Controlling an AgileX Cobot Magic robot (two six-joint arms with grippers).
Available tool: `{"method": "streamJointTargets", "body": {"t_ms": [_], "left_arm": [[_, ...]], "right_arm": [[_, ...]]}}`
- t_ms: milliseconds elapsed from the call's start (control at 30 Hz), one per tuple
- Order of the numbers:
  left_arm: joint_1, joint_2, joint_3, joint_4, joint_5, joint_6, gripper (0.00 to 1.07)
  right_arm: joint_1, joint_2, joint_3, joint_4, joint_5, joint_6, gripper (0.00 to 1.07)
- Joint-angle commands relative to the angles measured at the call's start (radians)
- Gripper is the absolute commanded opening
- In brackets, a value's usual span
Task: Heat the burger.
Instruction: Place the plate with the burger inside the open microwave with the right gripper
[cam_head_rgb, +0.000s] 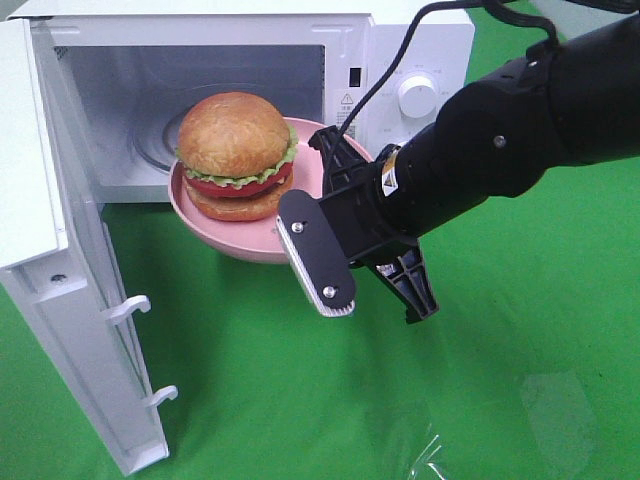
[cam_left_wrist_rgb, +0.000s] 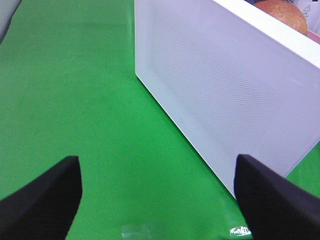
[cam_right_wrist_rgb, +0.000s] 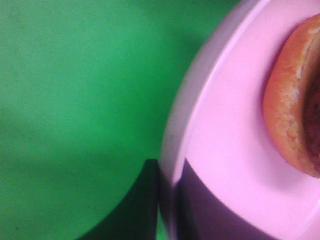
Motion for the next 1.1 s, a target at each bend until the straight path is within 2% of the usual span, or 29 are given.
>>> {"method": "streamJointTargets", "body": {"t_ms": [33,400,1100], "left_arm": [[0.0,-0.004,0.002,-0.001,-0.01,-0.006,0.76],[0.0,-0.004,0.002,-0.001,-0.01,-0.006,0.76],[0.0,-0.004,0.002,-0.001,-0.01,-0.006,0.76]], "right_arm": [[0.011,0.007,-0.041,-0.002,-0.049,-0.001,0.0],[0.02,0.08,-0.148,-0.004,-0.019,0.035,0.0],[0.02,0.263,-0.421,-0.109,0.078,0.202,0.0]]}}
